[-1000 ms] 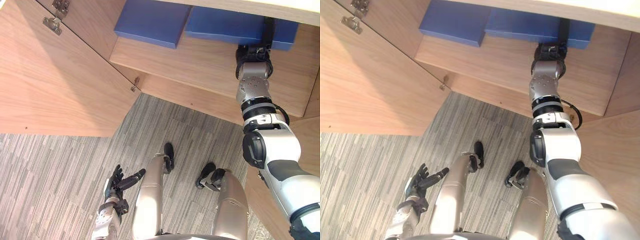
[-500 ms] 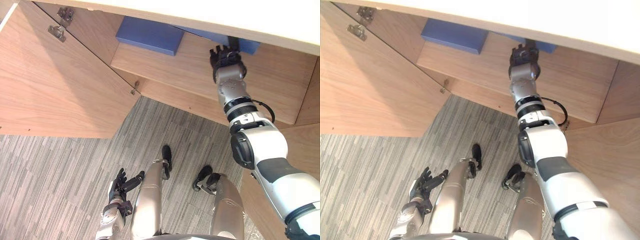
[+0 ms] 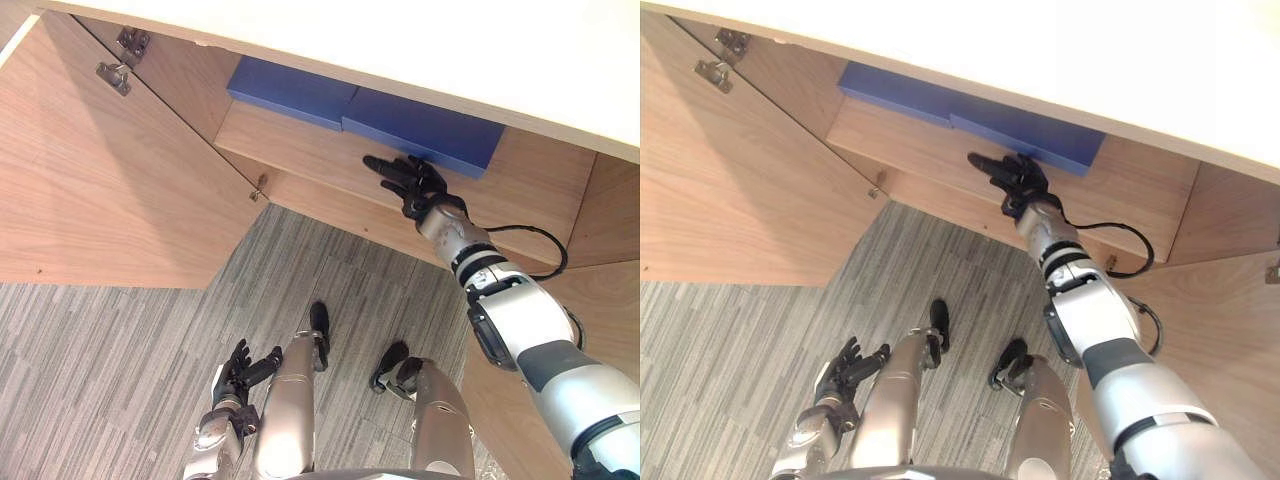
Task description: Walk over to the cabinet, pick up the folder, carry it to the office cabinet, place the folder inside the office cabinet, then close the office cabinet door
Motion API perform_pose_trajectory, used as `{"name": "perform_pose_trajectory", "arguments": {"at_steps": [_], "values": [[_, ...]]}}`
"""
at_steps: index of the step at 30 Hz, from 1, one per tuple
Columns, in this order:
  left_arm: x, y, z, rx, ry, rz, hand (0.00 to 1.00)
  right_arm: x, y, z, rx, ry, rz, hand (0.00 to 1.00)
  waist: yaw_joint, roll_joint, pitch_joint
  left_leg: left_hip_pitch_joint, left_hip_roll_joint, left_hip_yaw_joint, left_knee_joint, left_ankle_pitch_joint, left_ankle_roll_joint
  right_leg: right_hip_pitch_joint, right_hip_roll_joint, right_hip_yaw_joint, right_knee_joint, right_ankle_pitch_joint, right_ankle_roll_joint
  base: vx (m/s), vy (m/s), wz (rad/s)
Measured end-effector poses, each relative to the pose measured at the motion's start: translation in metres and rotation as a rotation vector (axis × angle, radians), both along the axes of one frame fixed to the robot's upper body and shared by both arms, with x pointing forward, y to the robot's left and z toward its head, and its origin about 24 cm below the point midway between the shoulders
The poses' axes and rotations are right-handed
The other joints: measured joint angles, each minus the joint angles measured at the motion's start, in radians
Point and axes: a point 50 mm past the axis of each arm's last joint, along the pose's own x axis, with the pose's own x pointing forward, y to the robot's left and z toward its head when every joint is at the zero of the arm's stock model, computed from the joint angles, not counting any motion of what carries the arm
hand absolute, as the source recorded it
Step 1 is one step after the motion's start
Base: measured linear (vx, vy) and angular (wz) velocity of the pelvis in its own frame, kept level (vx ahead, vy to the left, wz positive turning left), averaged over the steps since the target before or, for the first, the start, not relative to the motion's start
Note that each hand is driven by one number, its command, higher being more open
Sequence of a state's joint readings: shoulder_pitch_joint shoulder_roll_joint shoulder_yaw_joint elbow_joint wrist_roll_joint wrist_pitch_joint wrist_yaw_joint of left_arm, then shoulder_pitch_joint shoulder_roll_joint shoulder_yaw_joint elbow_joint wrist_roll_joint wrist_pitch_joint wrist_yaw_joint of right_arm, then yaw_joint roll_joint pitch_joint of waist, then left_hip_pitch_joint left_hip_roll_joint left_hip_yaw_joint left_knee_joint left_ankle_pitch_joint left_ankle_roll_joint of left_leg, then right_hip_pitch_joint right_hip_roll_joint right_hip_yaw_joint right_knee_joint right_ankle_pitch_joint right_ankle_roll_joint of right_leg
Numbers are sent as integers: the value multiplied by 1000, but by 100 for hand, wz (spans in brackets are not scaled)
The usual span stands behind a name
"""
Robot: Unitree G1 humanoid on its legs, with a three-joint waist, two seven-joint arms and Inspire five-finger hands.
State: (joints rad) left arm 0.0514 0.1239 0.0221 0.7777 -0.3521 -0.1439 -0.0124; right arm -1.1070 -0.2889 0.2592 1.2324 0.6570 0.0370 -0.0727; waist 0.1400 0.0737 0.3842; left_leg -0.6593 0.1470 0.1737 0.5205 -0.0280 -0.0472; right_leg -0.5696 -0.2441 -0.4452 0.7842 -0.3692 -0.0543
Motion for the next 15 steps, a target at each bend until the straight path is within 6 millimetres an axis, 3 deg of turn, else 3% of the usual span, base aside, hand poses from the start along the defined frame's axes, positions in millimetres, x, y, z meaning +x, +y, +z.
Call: {"name": "perform_pose_trajectory", "arguments": {"at_steps": [4, 6, 15], "values": [[-2, 4, -1, -3, 8, -43, 100, -9, -18, -18, -613, 2, 140, 100, -9, -18, -14, 20, -5, 4, -8, -1, 2, 15, -6, 2, 0, -1, 1, 0, 0, 0], [-2, 5, -1, -1, 13, -56, 100, -11, -18, -19, -740, -8, 170, 100, -11, -23, -17, 21, -8, 4, -8, -1, 3, 15, -10, 2, 1, -1, 1, 9, 16, 1], [-2, 5, -1, -11, 11, -75, 100, -17, -33, -28, -732, -5, 114, 100, -8, -39, -26, 20, -34, 13, -7, -9, 23, 12, -41, 6, 10, -3, 15, 21, 56, 4]]}}
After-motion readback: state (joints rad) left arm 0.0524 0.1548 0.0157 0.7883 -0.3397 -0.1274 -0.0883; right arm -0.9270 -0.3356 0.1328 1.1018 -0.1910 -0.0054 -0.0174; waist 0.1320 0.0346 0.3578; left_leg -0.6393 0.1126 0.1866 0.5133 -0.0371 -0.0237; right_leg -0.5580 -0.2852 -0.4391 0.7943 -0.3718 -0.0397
